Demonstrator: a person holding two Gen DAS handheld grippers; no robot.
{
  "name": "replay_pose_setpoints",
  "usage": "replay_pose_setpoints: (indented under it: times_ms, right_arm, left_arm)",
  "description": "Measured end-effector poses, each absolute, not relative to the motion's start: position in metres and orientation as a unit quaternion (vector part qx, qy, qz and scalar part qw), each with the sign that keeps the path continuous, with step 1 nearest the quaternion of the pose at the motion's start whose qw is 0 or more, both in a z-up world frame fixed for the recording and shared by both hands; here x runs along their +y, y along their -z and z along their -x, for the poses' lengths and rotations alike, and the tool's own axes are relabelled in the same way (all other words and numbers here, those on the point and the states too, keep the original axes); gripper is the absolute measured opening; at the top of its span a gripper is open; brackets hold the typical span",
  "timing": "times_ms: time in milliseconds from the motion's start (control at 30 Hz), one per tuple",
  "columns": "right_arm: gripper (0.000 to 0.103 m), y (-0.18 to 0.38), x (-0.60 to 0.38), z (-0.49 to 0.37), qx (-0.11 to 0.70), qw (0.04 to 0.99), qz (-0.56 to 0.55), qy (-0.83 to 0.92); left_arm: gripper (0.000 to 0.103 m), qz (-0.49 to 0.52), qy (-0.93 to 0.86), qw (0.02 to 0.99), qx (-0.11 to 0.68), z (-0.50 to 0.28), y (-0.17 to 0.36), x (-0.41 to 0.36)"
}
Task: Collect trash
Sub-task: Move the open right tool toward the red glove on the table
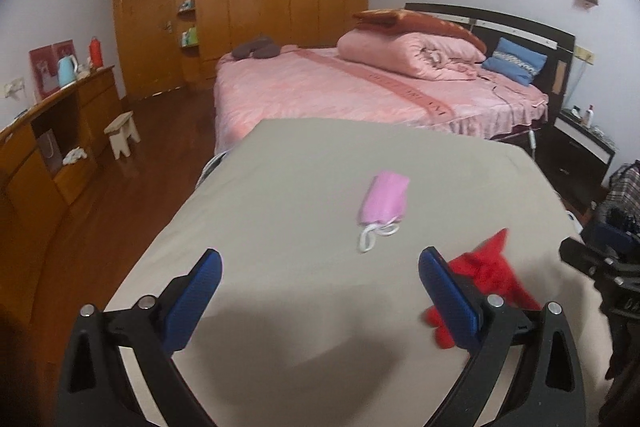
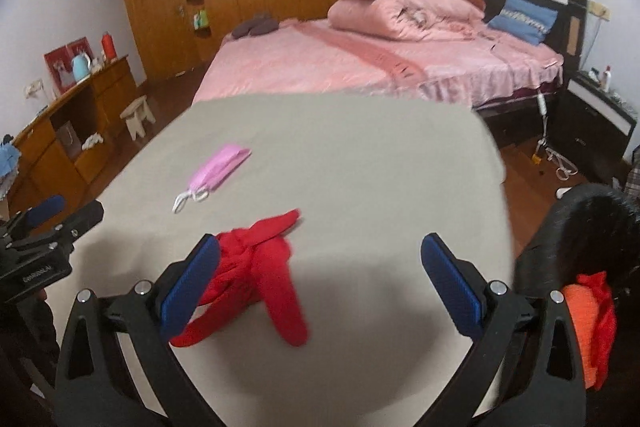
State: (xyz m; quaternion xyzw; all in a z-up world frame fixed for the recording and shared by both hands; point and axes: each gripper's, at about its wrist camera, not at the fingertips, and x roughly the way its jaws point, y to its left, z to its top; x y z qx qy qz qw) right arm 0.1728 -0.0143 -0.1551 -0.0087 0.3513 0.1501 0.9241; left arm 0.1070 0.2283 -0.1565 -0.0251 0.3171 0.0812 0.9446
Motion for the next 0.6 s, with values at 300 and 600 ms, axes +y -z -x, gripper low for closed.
replay_pose_setpoints:
  times_ms: [300,600]
  right_arm:
    - [0.098,0.186,0.026,-0.187,0.389,0.908,0.021,-0.157]
    - [0.084,0.208,0.036,-0.195,0.425,0.889,0.028,-0.165]
  left_arm:
    - [0.097,0.029,-0.093,0.940,0.328,-0.110,0.170,0.251]
    - [0.097,0.035,-0.096,0.937,0.333,-0.113,0.176,0.257]
